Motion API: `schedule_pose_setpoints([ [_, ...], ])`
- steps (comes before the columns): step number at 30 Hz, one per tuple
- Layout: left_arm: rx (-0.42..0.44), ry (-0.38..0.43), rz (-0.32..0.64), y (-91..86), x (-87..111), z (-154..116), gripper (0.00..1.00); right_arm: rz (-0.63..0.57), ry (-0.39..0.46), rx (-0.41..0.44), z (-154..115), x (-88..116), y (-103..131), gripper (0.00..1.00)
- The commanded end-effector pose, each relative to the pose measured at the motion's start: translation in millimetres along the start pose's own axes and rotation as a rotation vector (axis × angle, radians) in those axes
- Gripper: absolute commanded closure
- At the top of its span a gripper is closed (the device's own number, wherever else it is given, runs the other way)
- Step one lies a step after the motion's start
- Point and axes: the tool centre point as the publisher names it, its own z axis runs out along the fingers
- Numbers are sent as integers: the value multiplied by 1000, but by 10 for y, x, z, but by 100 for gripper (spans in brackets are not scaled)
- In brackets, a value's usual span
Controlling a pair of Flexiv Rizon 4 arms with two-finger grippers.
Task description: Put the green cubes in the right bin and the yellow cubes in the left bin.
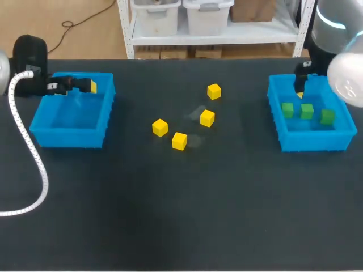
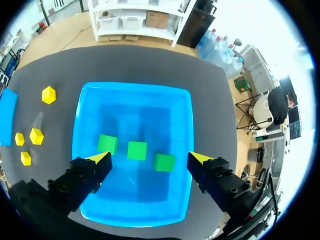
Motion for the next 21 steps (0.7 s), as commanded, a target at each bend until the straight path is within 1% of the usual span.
schedule_pose_setpoints([
  [1, -64, 87, 18, -173, -167, -12, 0, 2, -580, 1, -12, 60, -12, 0],
  [7, -25, 188, 97, -540, -404, 181, 0, 2, -580, 1, -12, 60, -12, 0],
  [10, -9, 249, 129, -677, -456, 340, 0, 2, -580, 1, -12, 60, -12, 0],
  [14, -6, 329, 160, -789, -412, 592, 0, 2, -580, 1, -12, 60, -12, 0],
  [16, -2, 370, 146, -809, -362, 725, 0, 2, -580, 1, -12, 60, -12, 0],
  [18, -12, 395, 148, -821, -317, 849, 0, 2, -580, 1, -12, 60, -12, 0],
  [21, -43, 449, 175, -844, -244, 1017, 0, 2, -580, 1, -12, 60, -12, 0],
])
